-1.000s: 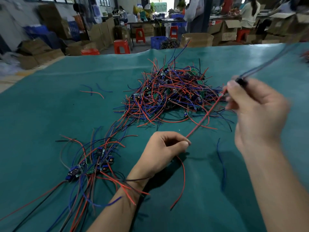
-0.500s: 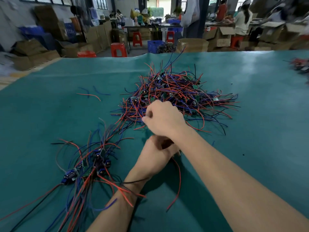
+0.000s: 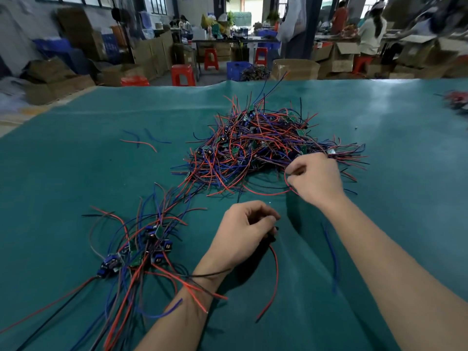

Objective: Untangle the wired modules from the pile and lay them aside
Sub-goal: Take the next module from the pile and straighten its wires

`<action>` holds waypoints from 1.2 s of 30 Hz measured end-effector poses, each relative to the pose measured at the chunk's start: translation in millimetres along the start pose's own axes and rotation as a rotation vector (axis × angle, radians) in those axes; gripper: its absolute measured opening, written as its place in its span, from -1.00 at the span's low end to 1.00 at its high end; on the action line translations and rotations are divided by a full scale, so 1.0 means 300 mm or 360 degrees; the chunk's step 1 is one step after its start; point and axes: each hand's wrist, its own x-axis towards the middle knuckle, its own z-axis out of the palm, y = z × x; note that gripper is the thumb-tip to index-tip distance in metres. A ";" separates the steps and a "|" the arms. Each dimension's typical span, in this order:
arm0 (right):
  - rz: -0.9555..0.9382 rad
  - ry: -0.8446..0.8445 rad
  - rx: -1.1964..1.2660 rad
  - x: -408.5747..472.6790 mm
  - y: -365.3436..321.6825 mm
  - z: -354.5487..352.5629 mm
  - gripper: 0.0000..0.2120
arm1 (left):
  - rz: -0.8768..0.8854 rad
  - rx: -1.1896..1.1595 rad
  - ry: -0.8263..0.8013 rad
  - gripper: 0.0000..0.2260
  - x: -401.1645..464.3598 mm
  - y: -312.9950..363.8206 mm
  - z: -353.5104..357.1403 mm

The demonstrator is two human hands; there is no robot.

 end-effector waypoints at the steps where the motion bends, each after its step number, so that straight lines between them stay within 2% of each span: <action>1: 0.0062 0.0044 0.0307 -0.010 0.001 -0.024 -0.80 | -0.0003 0.0005 0.0008 -0.85 0.001 -0.003 0.000; 3: 0.0221 0.0001 0.1180 -0.037 -0.007 -0.091 -0.78 | -0.0005 0.0025 0.0018 -0.85 0.003 -0.003 0.000; 6: 0.0324 -0.0317 0.2340 -0.092 -0.005 -0.177 -0.84 | -0.0004 0.0000 0.0030 -0.85 0.003 -0.006 0.000; 7: 0.0308 -0.0449 0.2582 -0.115 -0.003 -0.189 -0.83 | -0.0003 -0.0024 0.0040 -0.86 0.004 -0.008 0.000; 9: 0.0261 -0.0684 0.2762 -0.161 -0.001 -0.179 -0.77 | 0.0003 -0.0107 0.0049 -0.91 0.006 -0.008 0.003; 11: 0.0291 -0.0855 0.2691 -0.196 -0.009 -0.126 -0.69 | 0.0008 -0.0144 0.0036 -0.84 0.006 -0.006 0.007; 13: 0.0370 -0.0942 0.2548 -0.219 -0.029 -0.070 -0.61 | -0.0029 -0.0138 0.0028 -0.63 0.009 -0.004 0.005; 15: 0.0415 -0.0890 0.2384 -0.224 -0.038 -0.036 -0.54 | -0.0064 -0.0230 0.0015 -0.44 0.012 0.001 -0.002; 17: 0.0435 -0.0753 0.2185 -0.226 -0.041 -0.024 -0.59 | -0.0069 -0.0296 -0.0028 -0.36 0.011 0.006 -0.008; 18: 0.0458 -0.0692 0.2108 -0.227 -0.038 -0.020 -0.68 | -0.0054 -0.0281 -0.0045 -0.41 0.008 0.008 -0.007; 20: 0.0472 -0.0581 0.1987 -0.229 -0.032 -0.015 -0.85 | -0.0006 -0.0161 -0.0068 -0.64 0.001 0.010 -0.005; 22: 0.0444 -0.0492 0.1897 -0.230 -0.030 -0.006 -0.90 | 0.0027 -0.0070 -0.0058 -0.88 -0.001 0.011 -0.003; 23: 0.0443 -0.0472 0.1902 -0.231 -0.032 -0.001 -0.91 | 0.0027 -0.0052 -0.0037 -0.92 -0.002 0.009 -0.004; 26: 0.0444 -0.0395 0.1948 -0.234 -0.037 0.010 -0.88 | 0.0005 -0.0053 0.0042 -0.83 -0.002 0.008 -0.004; 28: 0.0401 -0.0269 0.1793 -0.228 -0.029 0.017 -0.85 | 0.0000 -0.0066 0.0083 -0.77 0.000 0.009 -0.001; 34: 0.0190 -0.0182 0.1463 -0.214 0.004 0.026 -0.85 | 0.0039 0.0005 0.0141 -0.80 0.006 0.006 -0.009; 36: 0.0154 -0.0051 0.1319 -0.202 0.022 0.028 -0.88 | 0.0050 -0.0018 0.0134 -0.80 0.006 0.006 -0.010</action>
